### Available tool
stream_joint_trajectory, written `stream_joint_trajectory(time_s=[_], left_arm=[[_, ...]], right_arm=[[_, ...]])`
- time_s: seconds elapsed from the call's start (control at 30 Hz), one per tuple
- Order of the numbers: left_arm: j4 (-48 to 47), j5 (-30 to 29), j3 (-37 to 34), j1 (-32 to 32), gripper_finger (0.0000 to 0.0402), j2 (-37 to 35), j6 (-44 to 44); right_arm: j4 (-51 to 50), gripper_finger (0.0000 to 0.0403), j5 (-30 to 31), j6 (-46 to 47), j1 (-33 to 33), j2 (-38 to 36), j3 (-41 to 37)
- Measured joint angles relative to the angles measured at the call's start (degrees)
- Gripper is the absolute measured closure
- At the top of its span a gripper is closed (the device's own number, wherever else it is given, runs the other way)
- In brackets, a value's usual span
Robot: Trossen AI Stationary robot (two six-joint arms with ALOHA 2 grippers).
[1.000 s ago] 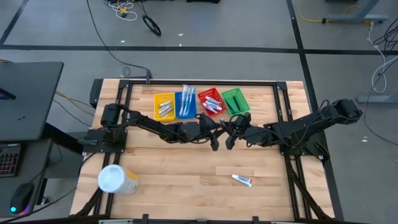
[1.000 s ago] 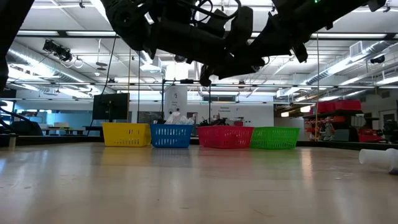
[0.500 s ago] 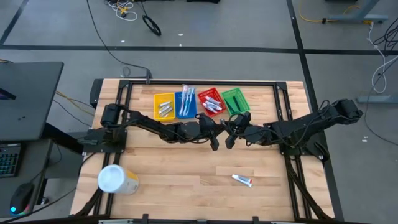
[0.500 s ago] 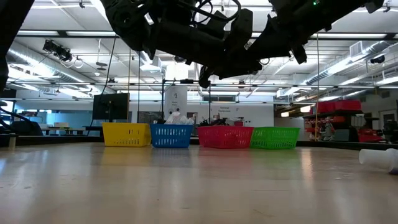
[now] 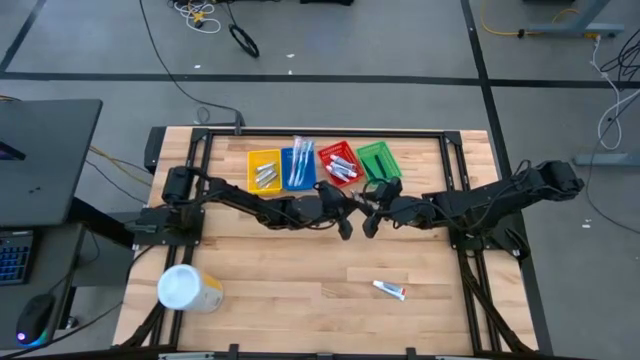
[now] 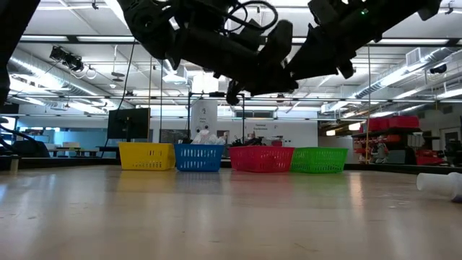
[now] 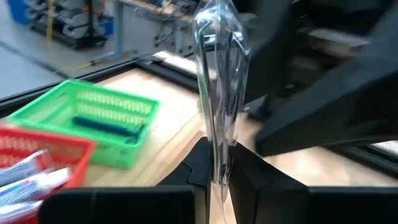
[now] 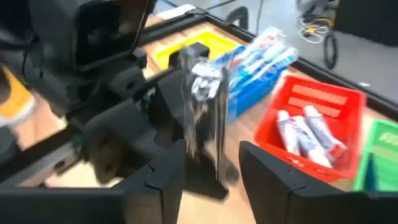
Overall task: Pick & Place Travel size toiletries
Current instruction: Put the nail cutter into the yellow bin
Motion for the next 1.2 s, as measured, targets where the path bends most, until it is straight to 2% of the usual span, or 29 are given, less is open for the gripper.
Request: stream_joint_trajectory(time_s=[0.1,0.4,0.57,0.77,0.97,1.2], left_arm=[[-4.2,-0.7,0.1,1.0,0.0368,-0.8,-1.1],[-18.3,-1.1,0.0,6.1,0.0368,-7.1,1.8],[-33.7,-0.9,0.1,10.3,0.0368,-14.5,2.0],[-56.1,0.0,0.1,16.2,0.0366,-23.2,0.2],[-76.1,0.0,0.0,21.2,0.0368,-25.2,-4.3],[-75.5,3.1,-8.2,24.5,0.0368,-24.4,-6.7]], right_arm=[[-2.2,0.0233,1.6,-0.6,0.0,-0.8,0.0],[-12.7,0.0231,-1.1,4.0,0.2,-3.4,0.0],[-17.5,0.0231,-1.3,7.0,0.2,-3.6,0.0],[-17.4,0.0231,-3.1,7.0,0.2,-3.6,0.0],[-17.3,0.0231,-7.1,7.0,0.2,-3.6,0.0],[-17.3,0.0231,-9.3,9.9,0.1,-3.6,0.0]])
